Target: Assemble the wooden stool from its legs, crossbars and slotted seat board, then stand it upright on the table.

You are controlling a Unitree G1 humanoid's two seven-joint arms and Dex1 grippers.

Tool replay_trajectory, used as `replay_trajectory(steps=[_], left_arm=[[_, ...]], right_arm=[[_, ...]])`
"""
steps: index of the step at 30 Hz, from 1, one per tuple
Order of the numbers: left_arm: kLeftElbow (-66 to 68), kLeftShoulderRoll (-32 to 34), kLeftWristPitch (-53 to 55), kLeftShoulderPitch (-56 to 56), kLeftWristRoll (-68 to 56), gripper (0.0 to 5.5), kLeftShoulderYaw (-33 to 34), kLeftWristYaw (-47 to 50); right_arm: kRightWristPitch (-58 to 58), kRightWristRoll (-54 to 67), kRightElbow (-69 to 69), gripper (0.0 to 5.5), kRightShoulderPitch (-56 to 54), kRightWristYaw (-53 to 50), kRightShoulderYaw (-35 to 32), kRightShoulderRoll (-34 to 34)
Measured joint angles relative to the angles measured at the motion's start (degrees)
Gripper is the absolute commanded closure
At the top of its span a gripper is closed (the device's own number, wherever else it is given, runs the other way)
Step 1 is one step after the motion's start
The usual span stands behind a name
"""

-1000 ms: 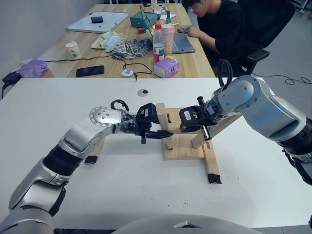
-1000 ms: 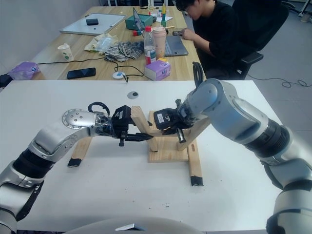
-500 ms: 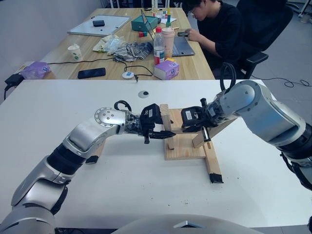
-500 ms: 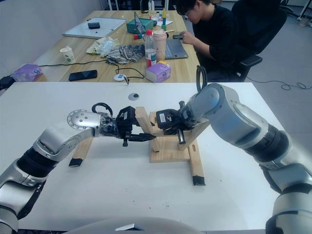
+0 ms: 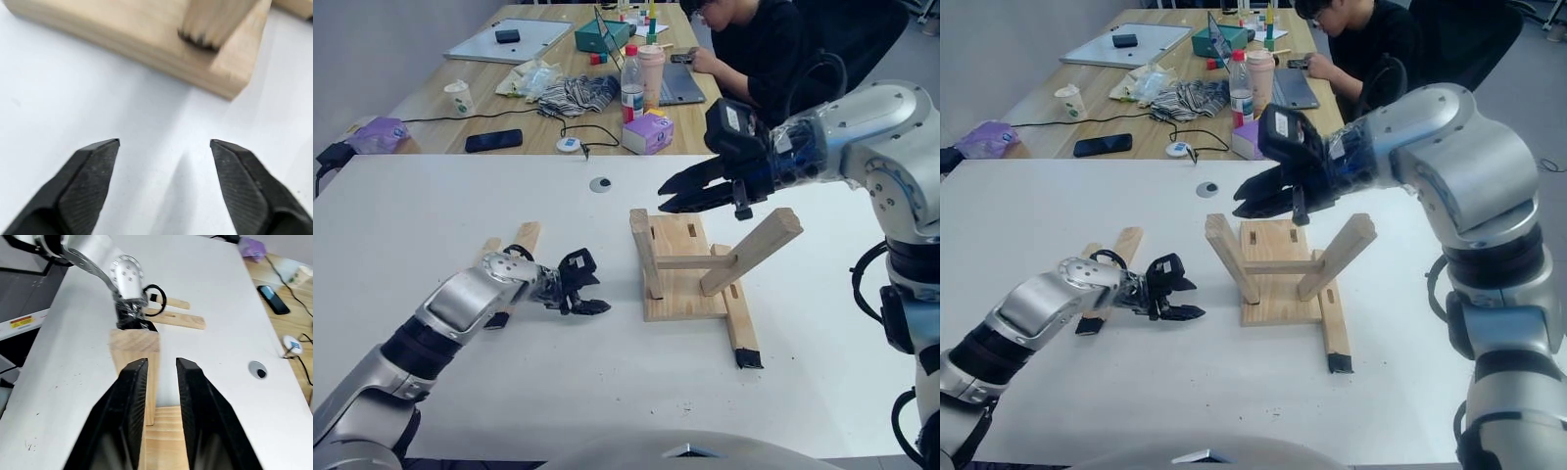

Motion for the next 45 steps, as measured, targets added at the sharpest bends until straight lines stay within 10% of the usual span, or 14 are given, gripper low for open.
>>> replay_trajectory(steps=[7, 16, 27, 45], left_arm=[[4.7, -3.7, -2.5, 5.1, 0.6, 1.38, 11.0, 3.9], [16.1, -15.5, -18.9, 9.6, 10.5, 1.38, 7.2, 5.6], [19.2, -19.0, -22.0, 9.5, 14.6, 1.38, 6.7, 3.6], [17.6, -21.5, -21.5, 9.0, 18.7, 1.38, 6.1, 3.4]], right_arm=[[-10.3, -9.0, 18.6, 3.46, 3.6, -23.6, -17.9, -2.0], [-22.6, -15.6, 12.6, 3.46, 44.3, -33.2, -9.8, 7.2], [-34.7, -30.1, 16.9, 3.46, 46.9, -37.1, 0.8, 3.7], [-35.4, -28.6, 13.9, 3.46, 46.6, -35.4, -1.3, 5.6]])
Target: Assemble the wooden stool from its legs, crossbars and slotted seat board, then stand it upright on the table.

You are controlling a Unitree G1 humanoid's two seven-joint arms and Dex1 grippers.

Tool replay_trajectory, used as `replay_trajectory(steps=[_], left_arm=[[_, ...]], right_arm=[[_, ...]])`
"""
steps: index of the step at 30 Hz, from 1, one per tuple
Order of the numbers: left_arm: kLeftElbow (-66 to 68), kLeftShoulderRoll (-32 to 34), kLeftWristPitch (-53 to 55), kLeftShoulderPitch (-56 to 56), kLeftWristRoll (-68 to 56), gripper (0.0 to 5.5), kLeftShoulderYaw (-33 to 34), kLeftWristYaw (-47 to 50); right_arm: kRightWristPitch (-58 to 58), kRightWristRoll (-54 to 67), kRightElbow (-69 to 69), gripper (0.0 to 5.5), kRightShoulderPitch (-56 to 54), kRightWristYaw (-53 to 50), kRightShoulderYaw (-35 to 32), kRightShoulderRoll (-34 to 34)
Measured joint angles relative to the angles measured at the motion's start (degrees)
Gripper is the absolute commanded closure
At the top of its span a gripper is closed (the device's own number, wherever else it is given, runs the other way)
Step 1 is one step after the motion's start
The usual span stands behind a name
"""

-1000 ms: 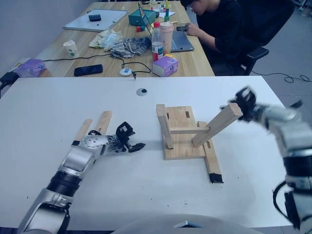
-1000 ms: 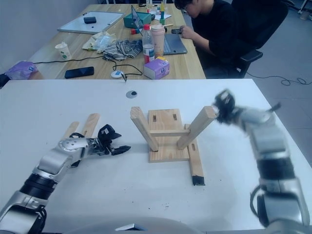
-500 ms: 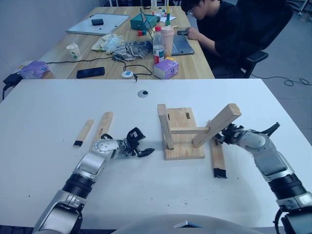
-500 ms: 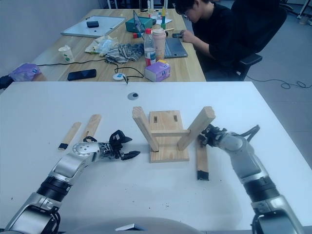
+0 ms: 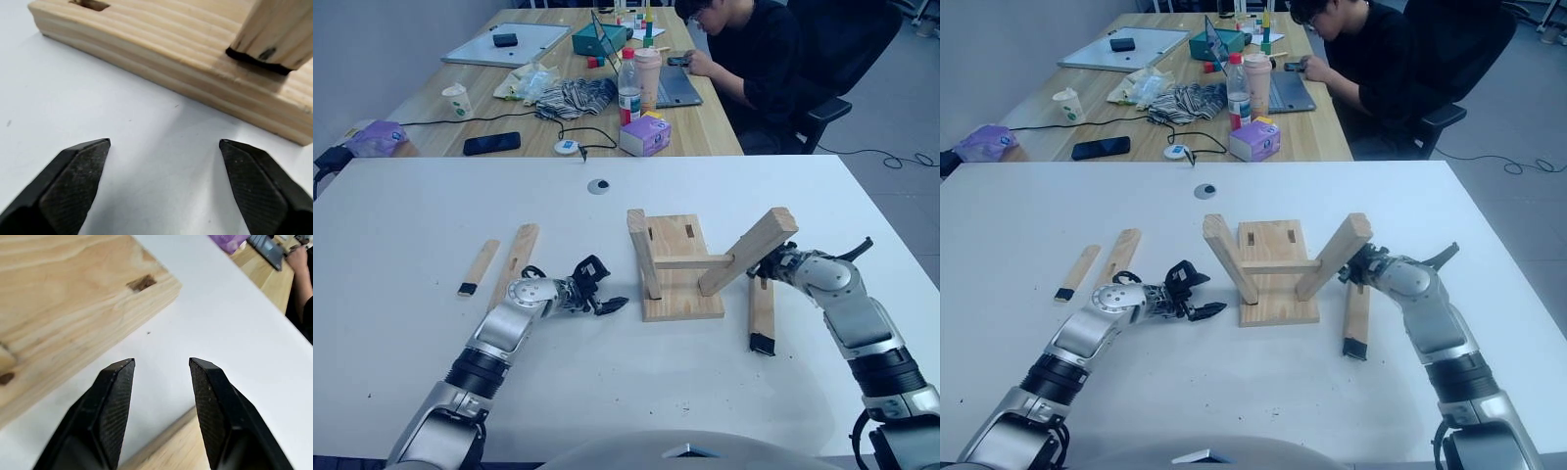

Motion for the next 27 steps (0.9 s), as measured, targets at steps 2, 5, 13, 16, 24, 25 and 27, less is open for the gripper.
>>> replay_trajectory(steps=[2, 5, 13, 16, 24, 25, 27], left_arm=[[1.1, -0.6, -1.0, -0.6, 0.6, 1.38, -0.6, -0.1], [3.8, -2.1, -2.6, -2.3, 2.1, 1.38, -1.3, -0.3], [3.3, -0.5, -4.8, -2.4, 3.3, 1.38, -2.9, -4.0], [-2.5, 1.5, -4.8, 0.2, 2.9, 1.38, -5.6, -8.8], [-3.1, 13.3, -2.1, 0.4, 0.7, 1.38, 1.9, -16.1], [-1.6, 13.2, -2.2, -1.1, 0.4, 1.38, 2.9, -15.8], [4.1, 12.3, -3.3, -7.0, 0.0, 1.38, 6.4, -13.0]], right_arm=[[-0.1, -1.2, 2.2, 3.46, 0.2, -0.2, 2.0, 2.0], [-3.5, -1.6, 8.1, 3.46, -1.9, -0.3, 3.9, 5.9], [-21.9, 1.8, 42.6, 3.46, -24.1, -7.1, -1.8, 22.1], [-26.9, -3.2, 53.5, 3.46, -28.6, -10.1, 0.0, 21.0], [-27.9, -5.6, 58.8, 3.46, -25.2, -12.3, -3.2, 10.2], [-27.6, -4.3, 56.2, 3.46, -23.4, -11.3, -4.3, 10.3], [-25.6, 1.2, 45.0, 3.46, -17.1, -7.3, -6.8, 10.7]])
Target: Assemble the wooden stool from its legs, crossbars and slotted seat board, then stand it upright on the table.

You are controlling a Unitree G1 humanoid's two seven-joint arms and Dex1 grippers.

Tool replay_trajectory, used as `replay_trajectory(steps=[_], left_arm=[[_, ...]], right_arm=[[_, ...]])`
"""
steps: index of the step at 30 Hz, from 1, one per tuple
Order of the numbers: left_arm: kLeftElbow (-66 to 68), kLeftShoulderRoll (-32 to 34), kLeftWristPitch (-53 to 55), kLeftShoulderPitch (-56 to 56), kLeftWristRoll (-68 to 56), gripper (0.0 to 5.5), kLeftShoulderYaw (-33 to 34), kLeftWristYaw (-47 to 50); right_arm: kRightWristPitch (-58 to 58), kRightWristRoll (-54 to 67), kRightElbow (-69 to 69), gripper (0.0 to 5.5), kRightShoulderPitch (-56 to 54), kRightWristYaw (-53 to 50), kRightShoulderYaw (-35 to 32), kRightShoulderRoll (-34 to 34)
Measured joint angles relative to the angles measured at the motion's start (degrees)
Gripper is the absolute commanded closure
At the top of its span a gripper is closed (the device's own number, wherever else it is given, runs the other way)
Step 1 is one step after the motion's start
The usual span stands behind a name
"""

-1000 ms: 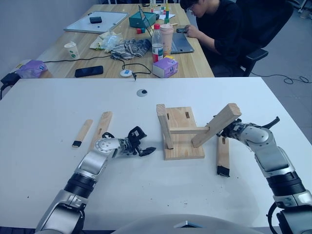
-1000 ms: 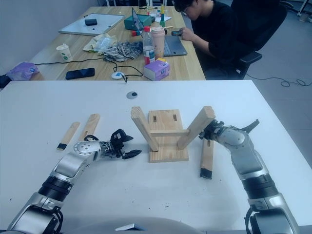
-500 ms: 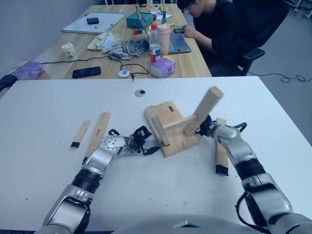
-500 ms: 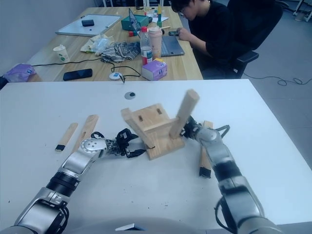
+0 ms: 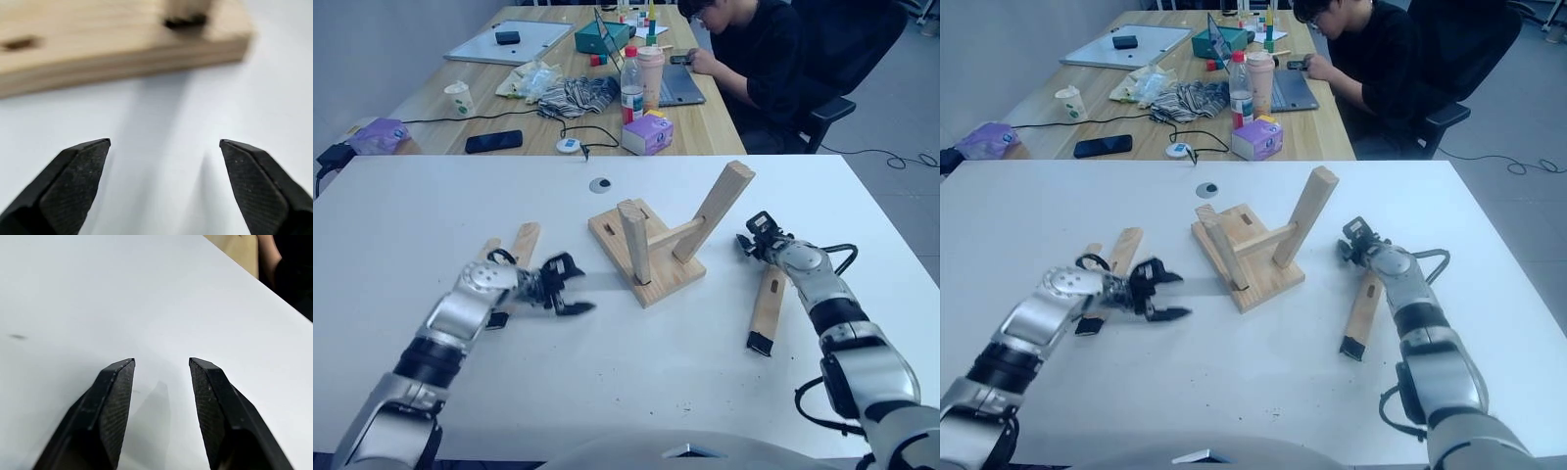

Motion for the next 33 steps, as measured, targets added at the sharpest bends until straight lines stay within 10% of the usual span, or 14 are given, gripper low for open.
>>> replay_trajectory(steps=[12, 33], left_arm=[[41.4, -15.9, -23.2, -21.4, 1.8, 1.38, 9.0, 26.8], [59.2, -18.0, -38.7, -27.5, 27.1, 1.38, -10.0, 31.8]], right_arm=[[32.6, 16.0, -60.1, 3.46, 26.6, 14.7, -1.5, -9.2], [40.3, 11.4, -56.7, 3.46, 22.9, 11.6, 8.3, -6.9]])
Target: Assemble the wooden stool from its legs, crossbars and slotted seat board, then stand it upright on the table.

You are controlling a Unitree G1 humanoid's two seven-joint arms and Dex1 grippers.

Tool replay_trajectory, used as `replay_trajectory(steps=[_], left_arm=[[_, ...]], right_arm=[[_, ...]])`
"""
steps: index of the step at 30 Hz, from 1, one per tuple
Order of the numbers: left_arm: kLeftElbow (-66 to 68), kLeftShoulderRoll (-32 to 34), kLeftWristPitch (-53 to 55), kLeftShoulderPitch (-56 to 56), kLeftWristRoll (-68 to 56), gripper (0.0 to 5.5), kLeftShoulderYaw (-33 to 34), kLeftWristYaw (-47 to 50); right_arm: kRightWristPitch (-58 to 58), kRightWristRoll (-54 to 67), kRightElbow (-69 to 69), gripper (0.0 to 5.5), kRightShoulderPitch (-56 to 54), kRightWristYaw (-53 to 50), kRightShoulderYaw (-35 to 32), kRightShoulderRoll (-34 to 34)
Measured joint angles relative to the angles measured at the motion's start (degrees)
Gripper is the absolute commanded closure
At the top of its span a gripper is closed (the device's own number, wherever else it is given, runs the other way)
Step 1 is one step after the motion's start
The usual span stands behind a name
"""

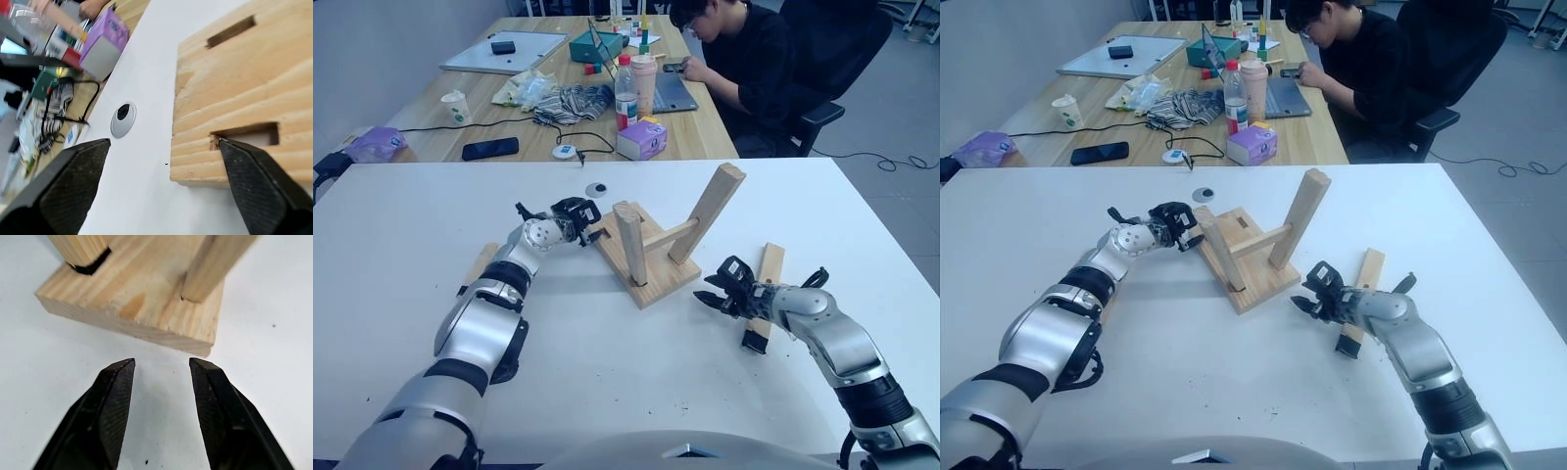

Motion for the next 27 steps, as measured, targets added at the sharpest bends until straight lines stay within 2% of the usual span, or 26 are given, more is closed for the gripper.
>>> replay_trajectory(steps=[6, 7, 10, 13, 16, 18, 21, 26, 27], left_arm=[[-4.9, 5.2, -5.3, 0.9, 0.1, 1.38, -4.2, -8.0], [-5.6, 6.5, -5.6, 2.6, 0.5, 1.38, -5.6, -13.5], [-11.7, 8.5, -6.2, 6.3, -2.5, 1.38, -5.3, -18.8], [-18.7, 8.0, -0.5, 10.8, -9.0, 1.38, -0.7, -22.8], [-30.5, 9.9, 9.9, 14.9, -15.3, 1.38, 3.8, -29.2], [-39.1, 13.7, 15.4, 16.0, -18.2, 1.38, 7.7, -30.8], [-44.7, 16.7, 21.0, 18.3, -19.9, 1.38, 11.5, -30.7], [-48.5, 16.0, 26.8, 21.1, -22.6, 1.38, 13.7, -30.0], [-49.3, 15.7, 27.7, 21.6, -23.0, 1.38, 13.8, -30.0]], right_arm=[[-0.3, -0.6, 2.3, 3.46, 0.6, -2.7, 0.4, 0.2], [-0.4, -0.6, 2.4, 3.46, 0.7, -3.2, 0.3, 0.2], [-0.8, -0.6, 3.4, 3.46, 0.8, -4.4, 0.2, 0.6], [-2.8, 0.9, 2.6, 3.46, 2.2, -4.0, -2.0, 2.3], [-0.2, 12.3, -4.8, 3.06, 3.7, 2.6, -9.4, 1.9], [1.0, 17.7, -10.5, 2.6, 5.0, 7.1, -11.1, -0.3], [0.5, 17.4, -13.1, 2.01, 6.0, 6.5, -8.1, 0.2], [-5.6, 10.4, -10.0, 2.01, 4.3, -0.7, 0.5, 8.7], [-6.8, 9.3, -8.5, 1.8, 4.0, -1.7, 1.8, 10.0]])
